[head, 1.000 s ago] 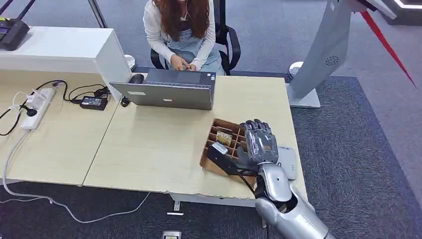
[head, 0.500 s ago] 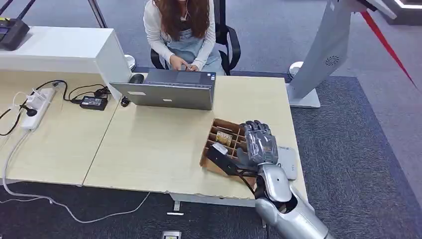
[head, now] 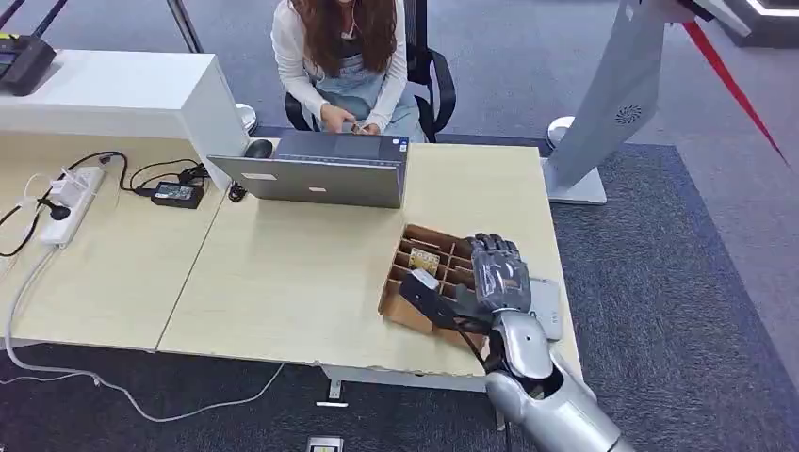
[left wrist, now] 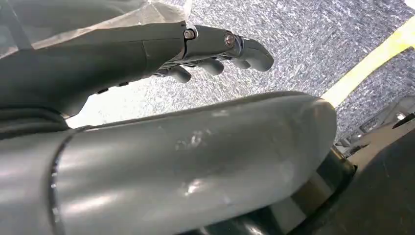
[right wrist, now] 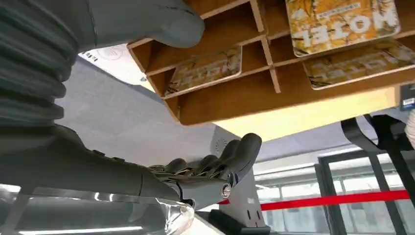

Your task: Pass the card to the sensor for recognition and then transmit it.

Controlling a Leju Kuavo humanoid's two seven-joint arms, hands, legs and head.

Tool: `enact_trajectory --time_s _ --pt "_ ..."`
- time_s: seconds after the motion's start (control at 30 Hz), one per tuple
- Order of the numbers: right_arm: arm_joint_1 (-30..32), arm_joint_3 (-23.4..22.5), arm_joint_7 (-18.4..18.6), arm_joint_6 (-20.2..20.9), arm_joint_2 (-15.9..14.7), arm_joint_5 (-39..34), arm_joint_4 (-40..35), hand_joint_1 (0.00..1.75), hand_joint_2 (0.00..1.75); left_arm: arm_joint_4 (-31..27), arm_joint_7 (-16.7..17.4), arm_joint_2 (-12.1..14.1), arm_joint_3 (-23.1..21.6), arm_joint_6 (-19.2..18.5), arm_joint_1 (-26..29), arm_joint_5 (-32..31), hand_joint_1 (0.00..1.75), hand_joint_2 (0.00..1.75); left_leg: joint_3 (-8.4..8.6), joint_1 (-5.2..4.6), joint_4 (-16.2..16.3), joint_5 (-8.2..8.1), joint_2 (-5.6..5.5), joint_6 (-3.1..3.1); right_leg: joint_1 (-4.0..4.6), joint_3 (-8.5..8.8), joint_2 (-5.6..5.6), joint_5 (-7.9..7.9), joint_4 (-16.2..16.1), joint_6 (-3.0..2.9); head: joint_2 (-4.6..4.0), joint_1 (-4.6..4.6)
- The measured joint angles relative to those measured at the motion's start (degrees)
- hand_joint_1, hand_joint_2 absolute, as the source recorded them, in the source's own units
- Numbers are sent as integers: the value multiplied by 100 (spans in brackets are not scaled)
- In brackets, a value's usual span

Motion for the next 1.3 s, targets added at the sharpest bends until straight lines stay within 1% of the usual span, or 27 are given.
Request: enact_trajectory --time_s 0.2,0.3,0.47,0.63,0.67,0.73,0.77,0.8,0.83,0.87,1.17,1.2,1.23,1.3 --pt "-51 0 -2 -48 50 -33 179 51 175 0 26 0 0 -2 -1 0 0 0 0 0 0 0 0 0 0 -1 0 0 0 0 0 0" --pt "-86 0 -2 -70 81 -22 262 54 175 0 35 0 0 -4 0 2 0 0 1 0 0 0 0 0 0 0 0 0 0 0 0 0" --pt "-128 2 26 -103 96 39 312 54 175 0 48 2 0 -9 0 4 0 0 1 0 0 0 0 0 0 0 0 0 0 0 0 0" --pt "-162 2 31 -101 96 48 332 61 175 0 52 2 0 -17 0 4 0 0 1 0 0 0 0 0 0 0 0 0 0 0 0 0" --pt "-164 2 31 -101 96 52 332 72 175 0 52 2 0 -17 0 4 0 0 1 0 0 0 0 0 0 0 0 0 0 0 0 0" --pt "-171 2 31 -101 96 55 337 73 175 0 52 2 0 -17 0 4 0 0 1 0 0 0 0 0 0 0 0 0 0 0 0 0" --pt "-174 2 31 -101 96 61 343 86 175 0 52 2 0 -18 0 4 0 0 1 0 0 0 0 0 0 0 0 0 0 0 0 0" --pt "-176 4 31 -101 98 72 350 115 175 0 52 2 0 -17 0 4 0 0 1 0 0 0 0 0 0 0 0 0 0 0 0 0" --pt "-177 7 31 -101 101 81 356 115 175 0 52 2 0 -17 0 4 0 0 1 0 0 0 0 0 0 0 0 0 0 0 0 0" --pt "-177 7 31 -103 105 96 361 129 175 0 52 2 0 -18 0 4 0 0 1 0 0 0 0 0 0 0 0 0 0 0 0 0" --pt "-191 9 39 -96 109 160 363 126 175 0 52 2 0 -20 0 9 0 0 1 0 0 0 0 0 0 0 0 0 0 0 0 0" --pt "-192 9 39 -94 109 162 361 129 175 0 52 2 0 -20 0 9 0 0 1 0 0 0 0 0 0 0 0 0 0 0 0 0" --pt "-193 9 39 -94 111 164 363 127 175 0 52 2 0 -20 0 9 0 0 1 0 0 0 0 0 0 0 0 0 0 0 0 0" --pt "-194 9 39 -94 111 166 363 129 175 0 52 2 0 -18 0 9 0 0 1 0 0 0 0 0 0 0 0 0 0 0 0 0"
